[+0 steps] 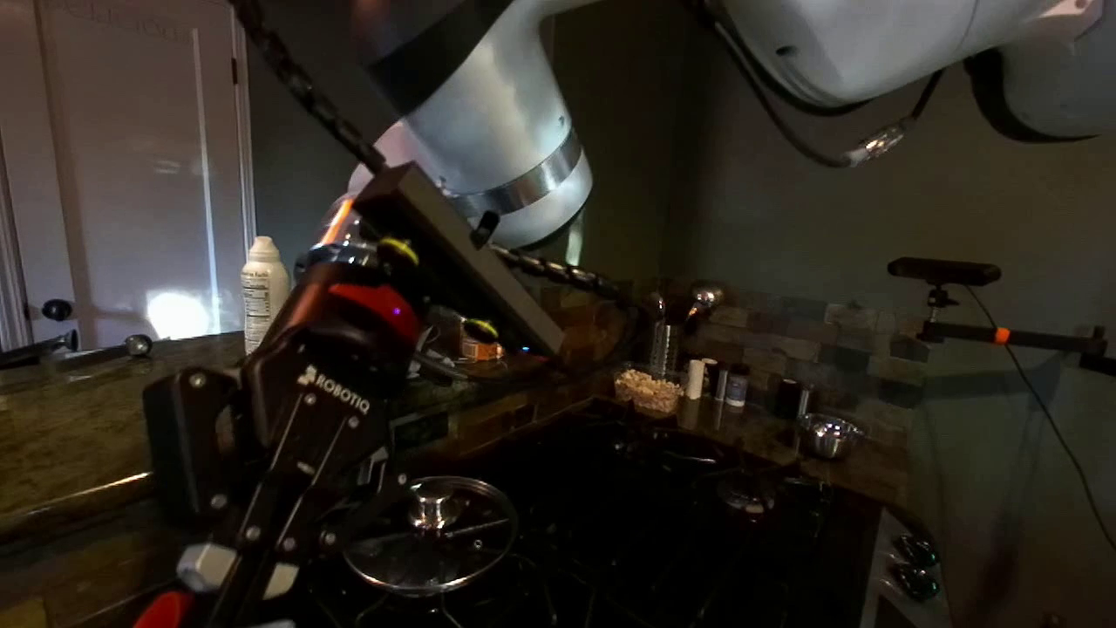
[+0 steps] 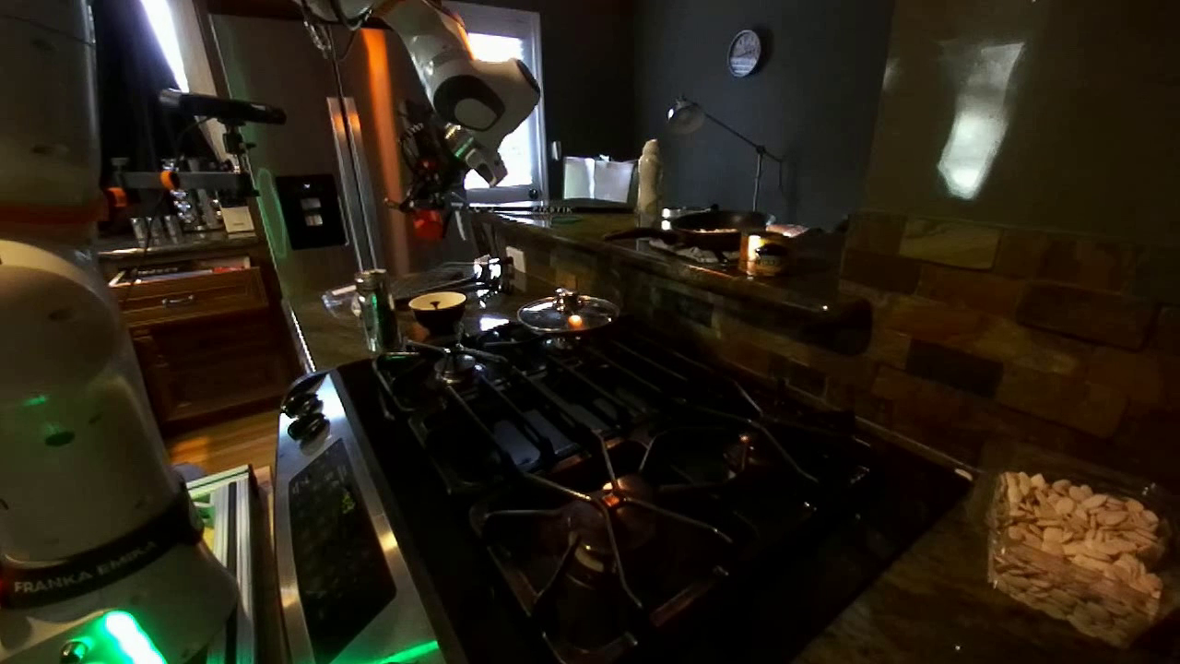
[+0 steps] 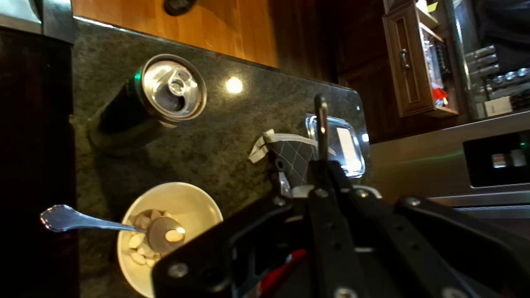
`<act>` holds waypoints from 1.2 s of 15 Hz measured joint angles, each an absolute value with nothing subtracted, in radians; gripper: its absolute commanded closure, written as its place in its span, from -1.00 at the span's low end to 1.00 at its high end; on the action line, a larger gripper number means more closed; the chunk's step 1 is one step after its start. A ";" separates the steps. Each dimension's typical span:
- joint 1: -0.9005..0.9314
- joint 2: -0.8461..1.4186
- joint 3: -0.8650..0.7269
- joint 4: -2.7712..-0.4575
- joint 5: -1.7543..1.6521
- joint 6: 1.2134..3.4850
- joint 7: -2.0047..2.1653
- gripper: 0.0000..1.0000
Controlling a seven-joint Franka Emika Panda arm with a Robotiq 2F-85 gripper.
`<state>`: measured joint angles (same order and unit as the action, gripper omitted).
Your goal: Move the orange block to the bowl
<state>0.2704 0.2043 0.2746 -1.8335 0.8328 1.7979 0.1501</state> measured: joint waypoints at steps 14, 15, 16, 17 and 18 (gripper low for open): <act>0.320 0.487 0.261 -1.625 0.718 1.717 0.341 0.98; 0.320 0.502 0.259 -1.618 0.718 1.715 0.341 0.98; 0.320 0.517 0.259 -1.610 0.718 1.714 0.341 0.98; 0.320 0.532 0.259 -1.602 0.718 1.714 0.341 0.98; 0.320 0.546 0.258 -1.595 0.718 1.714 0.341 0.98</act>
